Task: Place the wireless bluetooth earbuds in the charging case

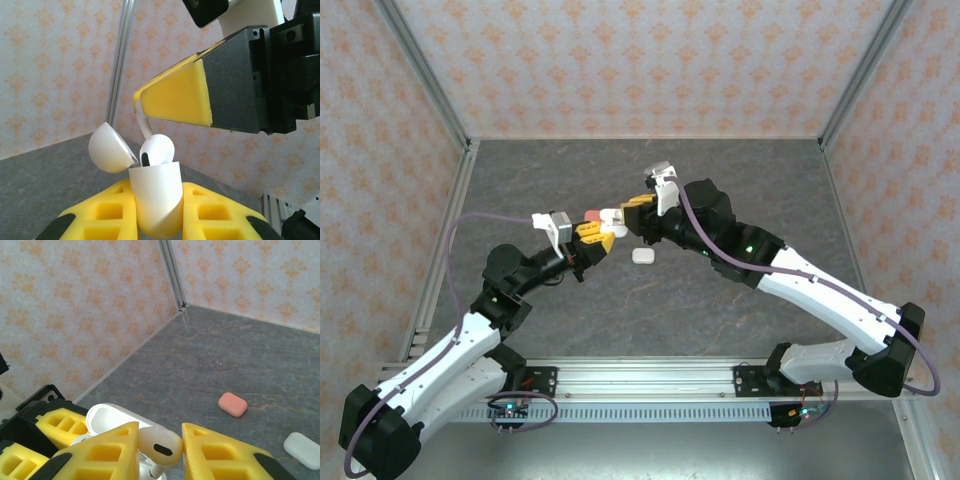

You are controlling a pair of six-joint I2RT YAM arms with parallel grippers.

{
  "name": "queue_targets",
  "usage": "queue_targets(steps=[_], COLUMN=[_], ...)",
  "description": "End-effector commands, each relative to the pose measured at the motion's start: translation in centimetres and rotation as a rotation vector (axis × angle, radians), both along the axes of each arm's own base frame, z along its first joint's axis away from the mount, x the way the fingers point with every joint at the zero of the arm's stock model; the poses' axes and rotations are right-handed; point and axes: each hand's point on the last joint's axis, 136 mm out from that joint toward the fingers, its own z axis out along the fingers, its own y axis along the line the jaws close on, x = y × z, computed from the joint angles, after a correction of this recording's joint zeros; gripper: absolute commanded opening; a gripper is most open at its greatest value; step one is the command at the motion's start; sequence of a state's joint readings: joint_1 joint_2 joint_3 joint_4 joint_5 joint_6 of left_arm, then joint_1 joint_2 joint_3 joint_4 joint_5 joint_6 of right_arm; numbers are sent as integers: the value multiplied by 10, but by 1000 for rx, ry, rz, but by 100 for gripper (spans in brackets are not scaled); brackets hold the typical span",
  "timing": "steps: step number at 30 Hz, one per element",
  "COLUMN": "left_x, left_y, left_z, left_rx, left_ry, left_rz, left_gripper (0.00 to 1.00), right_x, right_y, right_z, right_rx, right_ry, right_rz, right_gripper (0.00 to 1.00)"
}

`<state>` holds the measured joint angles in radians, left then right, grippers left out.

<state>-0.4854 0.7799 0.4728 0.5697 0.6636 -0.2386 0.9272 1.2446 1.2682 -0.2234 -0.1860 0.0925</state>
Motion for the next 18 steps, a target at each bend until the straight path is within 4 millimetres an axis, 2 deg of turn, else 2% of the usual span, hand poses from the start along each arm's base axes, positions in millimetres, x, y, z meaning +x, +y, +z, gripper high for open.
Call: queue_targets(steps=[1,18], left_x=[-3,-3], left_y=[2,2], left_z=[16,16], left_rx=[-36,-37], left_ry=[-53,-55], left_rz=[12,13], left_gripper=[0,0], right_x=[-5,-9], right_y=[3,4], right_z=[9,-13], right_rx=[18,-25], right_ry=[4,63], right_rz=[20,35], right_gripper=[24,24])
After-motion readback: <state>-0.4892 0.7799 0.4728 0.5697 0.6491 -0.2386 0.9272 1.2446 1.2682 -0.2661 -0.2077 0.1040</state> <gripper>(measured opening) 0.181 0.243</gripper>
